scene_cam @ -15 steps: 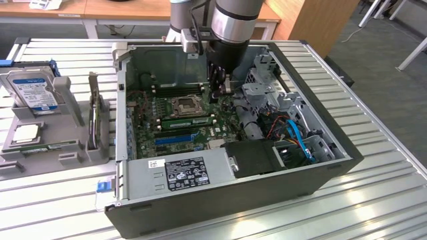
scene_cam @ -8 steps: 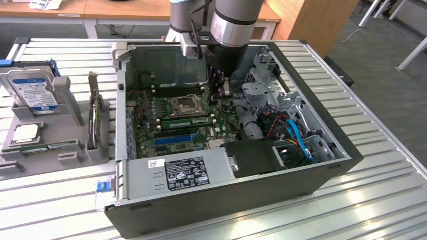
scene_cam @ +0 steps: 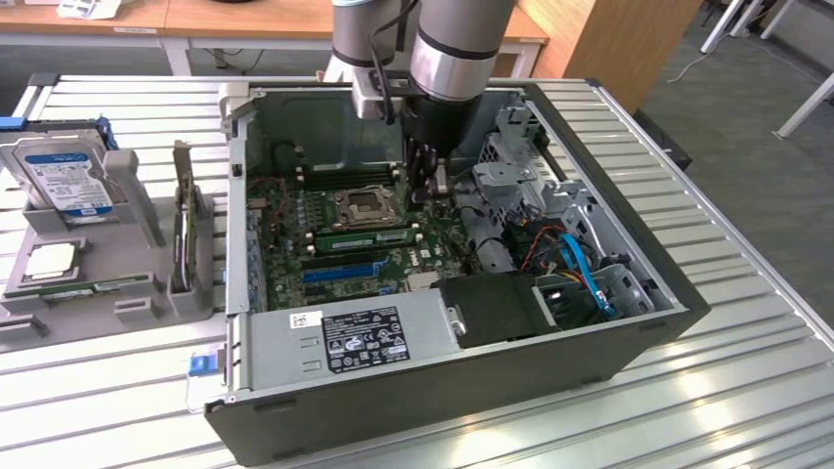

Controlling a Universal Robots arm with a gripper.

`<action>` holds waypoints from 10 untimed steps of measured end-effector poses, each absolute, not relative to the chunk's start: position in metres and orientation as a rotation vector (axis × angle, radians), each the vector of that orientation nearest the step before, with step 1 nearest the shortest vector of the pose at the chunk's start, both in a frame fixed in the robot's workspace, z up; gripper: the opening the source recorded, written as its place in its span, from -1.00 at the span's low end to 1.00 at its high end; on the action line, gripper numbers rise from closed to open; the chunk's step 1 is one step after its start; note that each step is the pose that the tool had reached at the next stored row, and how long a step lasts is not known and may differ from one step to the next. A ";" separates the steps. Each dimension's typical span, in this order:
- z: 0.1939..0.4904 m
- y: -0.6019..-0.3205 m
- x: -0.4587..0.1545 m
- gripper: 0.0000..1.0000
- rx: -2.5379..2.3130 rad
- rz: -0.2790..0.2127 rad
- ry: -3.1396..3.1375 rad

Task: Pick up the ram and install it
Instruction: 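Press down the ram until it locks into place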

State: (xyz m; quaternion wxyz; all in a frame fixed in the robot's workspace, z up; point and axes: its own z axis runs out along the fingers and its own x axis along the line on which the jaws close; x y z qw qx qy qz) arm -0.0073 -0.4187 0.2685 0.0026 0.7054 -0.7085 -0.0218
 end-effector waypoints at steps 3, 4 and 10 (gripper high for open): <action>0.265 -0.419 -0.007 -0.80 2.213 -0.068 -2.222; 0.264 -0.419 -0.007 -0.80 2.213 -0.068 -2.222; 0.257 -0.419 -0.007 -0.80 2.213 -0.068 -2.222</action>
